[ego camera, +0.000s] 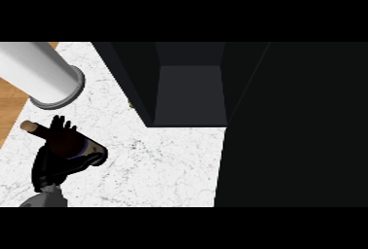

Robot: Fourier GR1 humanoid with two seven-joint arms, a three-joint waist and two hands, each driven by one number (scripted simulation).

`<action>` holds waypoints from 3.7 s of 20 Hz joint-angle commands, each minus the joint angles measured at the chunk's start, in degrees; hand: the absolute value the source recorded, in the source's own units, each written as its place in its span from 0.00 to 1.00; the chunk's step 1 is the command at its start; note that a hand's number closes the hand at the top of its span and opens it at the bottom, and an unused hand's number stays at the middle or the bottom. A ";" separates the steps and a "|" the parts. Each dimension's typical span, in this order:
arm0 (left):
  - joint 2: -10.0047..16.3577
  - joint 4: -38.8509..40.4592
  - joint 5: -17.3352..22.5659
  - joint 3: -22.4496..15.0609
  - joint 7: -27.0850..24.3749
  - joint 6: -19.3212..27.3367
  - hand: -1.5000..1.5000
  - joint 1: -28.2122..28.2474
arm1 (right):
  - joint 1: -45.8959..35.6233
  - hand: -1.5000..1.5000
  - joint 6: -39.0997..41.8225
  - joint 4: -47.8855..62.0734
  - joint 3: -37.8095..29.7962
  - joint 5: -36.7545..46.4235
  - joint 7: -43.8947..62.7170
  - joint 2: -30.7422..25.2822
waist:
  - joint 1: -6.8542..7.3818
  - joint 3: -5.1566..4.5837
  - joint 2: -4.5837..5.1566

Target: Pick up the wine, place it into the cabinet and close the cabinet

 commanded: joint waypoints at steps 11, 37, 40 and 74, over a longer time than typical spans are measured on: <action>-0.15 9.35 3.74 -1.22 -6.66 -8.66 1.00 -3.64 | -1.75 0.00 -0.98 -4.95 1.14 0.02 4.33 -0.26 | 0.11 -0.03 0.01; 2.72 -9.52 -2.61 -7.87 -21.25 -12.89 1.00 3.69 | 3.19 0.00 1.28 -2.64 -0.31 -1.39 -2.93 0.68 | 0.49 0.06 -0.11; 0.77 -13.61 -2.55 -10.47 -17.79 -12.14 1.00 3.33 | 1.11 0.00 -0.64 -3.20 1.45 0.28 0.02 1.55 | 0.34 0.03 -0.07; -6.11 -34.52 -9.11 -46.23 18.12 33.40 1.00 -18.52 | 1.60 0.00 3.90 -3.69 -9.74 -9.99 0.31 -1.07 | -0.26 0.06 -0.02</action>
